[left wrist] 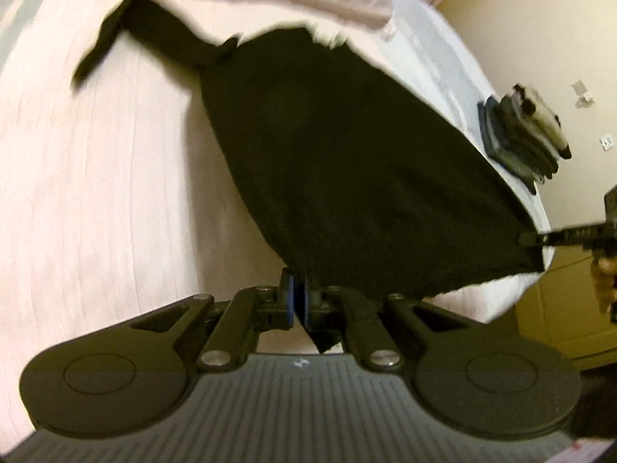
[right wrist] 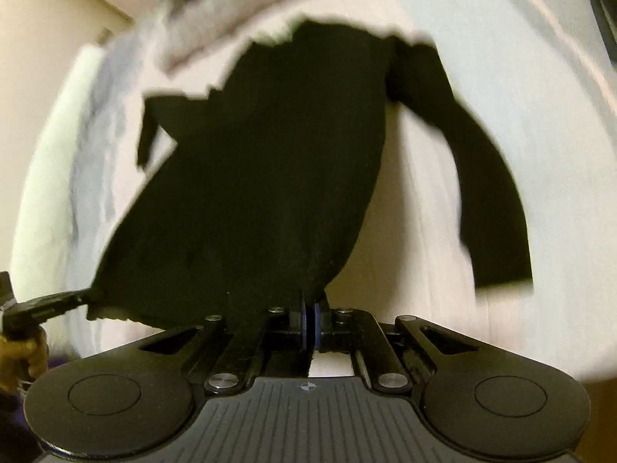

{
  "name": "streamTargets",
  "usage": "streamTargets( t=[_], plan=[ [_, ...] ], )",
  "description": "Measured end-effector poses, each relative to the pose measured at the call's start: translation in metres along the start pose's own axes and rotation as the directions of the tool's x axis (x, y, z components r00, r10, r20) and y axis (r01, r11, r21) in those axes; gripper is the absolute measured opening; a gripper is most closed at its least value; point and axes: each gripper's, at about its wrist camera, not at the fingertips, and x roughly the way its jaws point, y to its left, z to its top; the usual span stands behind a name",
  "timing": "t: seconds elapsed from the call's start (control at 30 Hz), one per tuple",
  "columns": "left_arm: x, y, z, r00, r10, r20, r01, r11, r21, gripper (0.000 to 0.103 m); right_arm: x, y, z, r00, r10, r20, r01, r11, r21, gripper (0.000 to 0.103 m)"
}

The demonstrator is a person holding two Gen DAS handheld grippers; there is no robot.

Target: Fold large clothes

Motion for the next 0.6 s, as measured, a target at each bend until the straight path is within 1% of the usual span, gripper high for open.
streamTargets(
  t=[0.07, 0.1, 0.13, 0.2, 0.27, 0.3, 0.33, 0.37, 0.43, 0.47, 0.5, 0.53, 0.6],
  plan=[
    [0.017, 0.007, -0.026, 0.998, 0.01, -0.06, -0.013, 0.999, -0.049, 0.002, 0.022, -0.02, -0.023, 0.998, -0.03, -0.057, 0.032, 0.999, 0.043, 0.0],
    [0.027, 0.01, -0.038, 0.996, 0.021, -0.089, -0.026, 0.998, -0.058, 0.002, 0.036, -0.03, -0.032, 0.995, -0.04, -0.086, 0.046, 0.997, 0.066, 0.0],
    [0.043, 0.013, -0.05, 0.991, 0.026, -0.129, -0.036, 0.997, -0.071, 0.002, 0.05, -0.038, -0.04, 0.993, -0.05, -0.111, 0.06, 0.994, 0.086, 0.0],
    [0.067, 0.021, -0.064, 0.978, 0.044, -0.205, -0.066, 0.993, -0.101, 0.002, 0.071, -0.05, -0.048, 0.987, -0.077, -0.139, 0.093, 0.989, 0.115, 0.0],
    [0.075, 0.025, -0.072, 0.969, 0.064, -0.24, -0.09, 0.991, -0.097, 0.003, 0.08, -0.053, -0.05, 0.98, -0.129, -0.15, 0.144, 0.985, 0.093, 0.0],
    [0.073, 0.026, -0.073, 0.967, 0.076, -0.243, -0.1, 0.991, -0.085, 0.004, 0.079, -0.051, -0.048, 0.977, -0.157, -0.143, 0.168, 0.983, 0.067, 0.002],
    [0.069, 0.028, -0.072, 0.967, 0.089, -0.241, -0.109, 0.991, -0.073, 0.006, 0.076, -0.05, -0.047, 0.976, -0.177, -0.129, 0.183, 0.982, 0.044, 0.005],
    [0.063, 0.031, -0.07, 0.968, 0.105, -0.23, -0.122, 0.991, -0.059, 0.007, 0.074, -0.048, -0.045, 0.976, -0.183, -0.115, 0.188, 0.981, 0.037, 0.007],
    [0.052, 0.039, -0.058, 0.97, 0.142, -0.197, -0.152, 0.988, -0.039, 0.007, 0.065, -0.047, -0.038, 0.979, -0.188, -0.074, 0.191, 0.981, 0.031, 0.016],
    [0.049, 0.043, -0.045, 0.971, 0.162, -0.178, -0.169, 0.985, -0.028, 0.008, 0.062, -0.047, -0.033, 0.979, -0.196, -0.05, 0.198, 0.98, 0.026, 0.02],
    [0.045, 0.042, -0.033, 0.971, 0.176, -0.16, -0.181, 0.983, -0.019, 0.009, 0.058, -0.047, -0.028, 0.979, -0.203, -0.021, 0.203, 0.979, 0.021, 0.027],
    [0.042, 0.043, -0.02, 0.972, 0.191, -0.136, -0.194, 0.981, -0.007, 0.013, 0.053, -0.045, -0.02, 0.978, -0.206, 0.011, 0.206, 0.978, 0.019, 0.034],
    [0.036, 0.046, 0.008, 0.973, 0.214, -0.087, -0.213, 0.977, 0.02, 0.017, 0.046, -0.048, 0.0, 0.975, -0.214, 0.067, 0.213, 0.977, 0.013, 0.039]
  ],
)
